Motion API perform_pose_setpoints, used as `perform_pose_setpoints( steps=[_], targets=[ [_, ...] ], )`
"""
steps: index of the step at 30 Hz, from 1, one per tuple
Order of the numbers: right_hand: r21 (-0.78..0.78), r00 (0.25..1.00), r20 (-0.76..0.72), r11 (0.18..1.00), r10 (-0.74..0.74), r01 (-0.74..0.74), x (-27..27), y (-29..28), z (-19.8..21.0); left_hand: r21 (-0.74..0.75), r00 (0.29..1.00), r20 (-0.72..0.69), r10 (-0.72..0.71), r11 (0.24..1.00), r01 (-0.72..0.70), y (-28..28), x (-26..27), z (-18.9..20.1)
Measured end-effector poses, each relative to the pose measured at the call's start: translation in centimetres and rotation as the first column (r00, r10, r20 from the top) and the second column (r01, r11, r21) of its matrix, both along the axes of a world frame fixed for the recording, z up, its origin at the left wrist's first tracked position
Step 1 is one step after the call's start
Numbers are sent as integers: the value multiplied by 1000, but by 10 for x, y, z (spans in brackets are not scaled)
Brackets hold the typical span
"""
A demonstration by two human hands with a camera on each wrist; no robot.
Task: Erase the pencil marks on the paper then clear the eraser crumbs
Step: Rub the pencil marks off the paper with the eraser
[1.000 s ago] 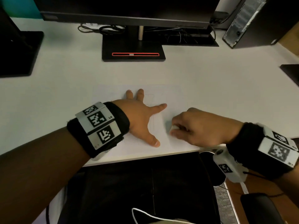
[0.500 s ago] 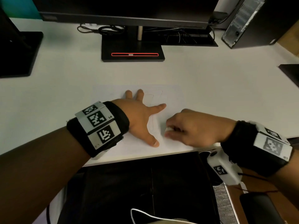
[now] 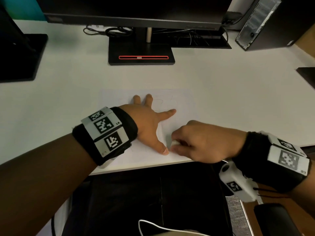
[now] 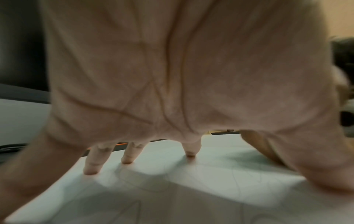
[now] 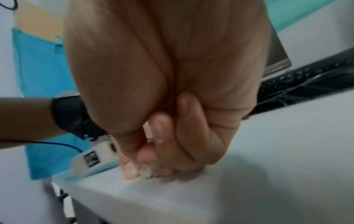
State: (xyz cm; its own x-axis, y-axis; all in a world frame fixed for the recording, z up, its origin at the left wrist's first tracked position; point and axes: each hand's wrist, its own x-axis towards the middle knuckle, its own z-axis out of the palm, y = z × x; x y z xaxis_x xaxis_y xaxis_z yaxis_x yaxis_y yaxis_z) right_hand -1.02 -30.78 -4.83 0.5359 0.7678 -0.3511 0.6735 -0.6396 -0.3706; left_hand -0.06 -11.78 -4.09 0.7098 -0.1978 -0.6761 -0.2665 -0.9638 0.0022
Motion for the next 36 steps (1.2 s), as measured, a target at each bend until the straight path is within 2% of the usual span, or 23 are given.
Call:
perform_pose_setpoints(
  steps=[2,6,8,10,12,16,21,25,27,30,34,36],
  targets=[
    [-2,1000,3,1000,-7,7,4,-1,1,3,1000,0,-1,1000,1,0,0,0],
    [24,988,86,991,-131,130,25,-10,-1,1,1000,0,2,1000,-2,1,0,0],
    [19,994,83,997,-73,72,13,-5,-1,0,1000,-2,0,1000,0,1,0,0],
    [8,1000,16,1000,0,0,-1,-1,0,-3,1000,-9,1,1000,-1,1,0,0],
    [0,1000,2,1000,-12,12,4,-4,1,-2,1000,-12,2,1000,-2,1,0,0],
    [12,989,90,993,-116,115,29,-12,0,-14,1000,-15,10,1000,-10,2,0,0],
    [14,1000,-2,1000,19,-19,7,-1,-2,-10,1000,-4,-2,1000,2,2,0,0],
    [1,988,78,991,-133,134,38,-12,0,-25,1000,-1,7,1000,-7,2,-1,-1],
    [6,986,113,992,-124,124,37,-10,-3,-23,1000,0,8,1000,-8,2,0,-1],
    [27,999,37,999,-32,31,22,-3,-6,-19,1000,-5,12,1000,-12,1,0,-2],
    [10,989,52,990,-139,139,45,-8,-2,-19,1000,-4,9,1000,-9,3,0,-2],
    [11,988,93,992,-127,127,45,-7,-3,-20,1000,-2,10,1000,-10,3,0,-3]
  ],
)
